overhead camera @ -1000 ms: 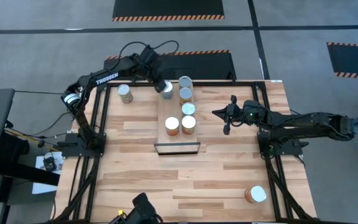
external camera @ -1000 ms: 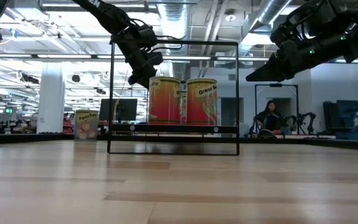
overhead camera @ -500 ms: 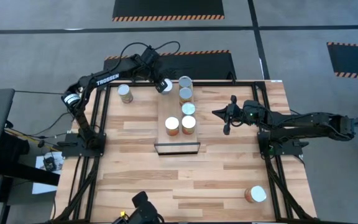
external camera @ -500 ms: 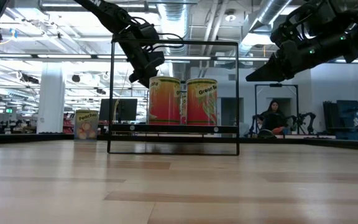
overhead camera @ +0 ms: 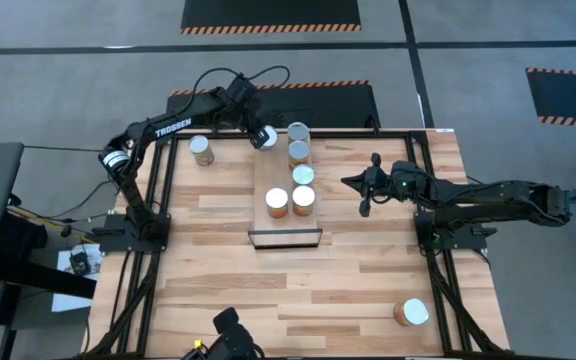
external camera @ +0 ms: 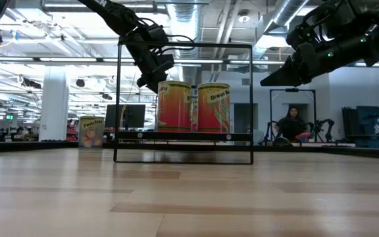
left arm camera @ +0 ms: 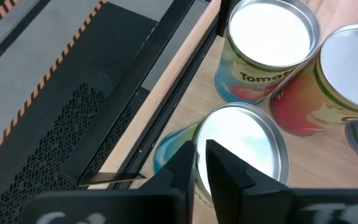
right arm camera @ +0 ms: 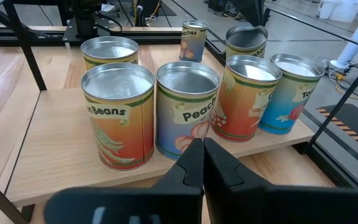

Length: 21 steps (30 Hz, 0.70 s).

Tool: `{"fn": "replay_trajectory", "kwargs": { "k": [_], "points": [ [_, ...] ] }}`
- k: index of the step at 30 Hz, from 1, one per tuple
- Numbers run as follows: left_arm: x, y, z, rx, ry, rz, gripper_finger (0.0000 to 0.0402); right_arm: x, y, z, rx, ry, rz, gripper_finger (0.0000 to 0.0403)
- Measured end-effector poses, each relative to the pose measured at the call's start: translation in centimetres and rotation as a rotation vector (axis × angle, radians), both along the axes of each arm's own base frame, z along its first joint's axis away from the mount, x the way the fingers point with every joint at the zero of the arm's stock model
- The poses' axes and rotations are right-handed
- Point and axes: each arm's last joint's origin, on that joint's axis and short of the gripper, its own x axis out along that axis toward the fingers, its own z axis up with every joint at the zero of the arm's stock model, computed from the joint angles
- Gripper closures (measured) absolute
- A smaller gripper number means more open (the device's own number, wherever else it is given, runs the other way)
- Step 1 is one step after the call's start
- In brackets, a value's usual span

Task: Pick and place cans onto a shelf
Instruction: Align the canned tomatoes with the other canned tomatoes on the shelf

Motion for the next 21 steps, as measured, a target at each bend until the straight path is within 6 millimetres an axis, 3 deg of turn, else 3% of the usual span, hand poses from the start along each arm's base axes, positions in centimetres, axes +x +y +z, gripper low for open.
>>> {"fn": "replay_trajectory", "kwargs": {
  "k": [12, 21],
  "points": [
    [0.0, 0.0, -0.1, 0.009, 0.006, -0.015, 0.0358, 0.0, 0.0, 0.0, 0.0, 0.001, 0.0, 0.0386],
    [-0.2, -0.2, -1.3, -0.002, 0.032, -0.024, 0.0358, 0.0, 0.0, 0.0, 0.001, 0.002, 0.0, 0.0388]
  ]
}}
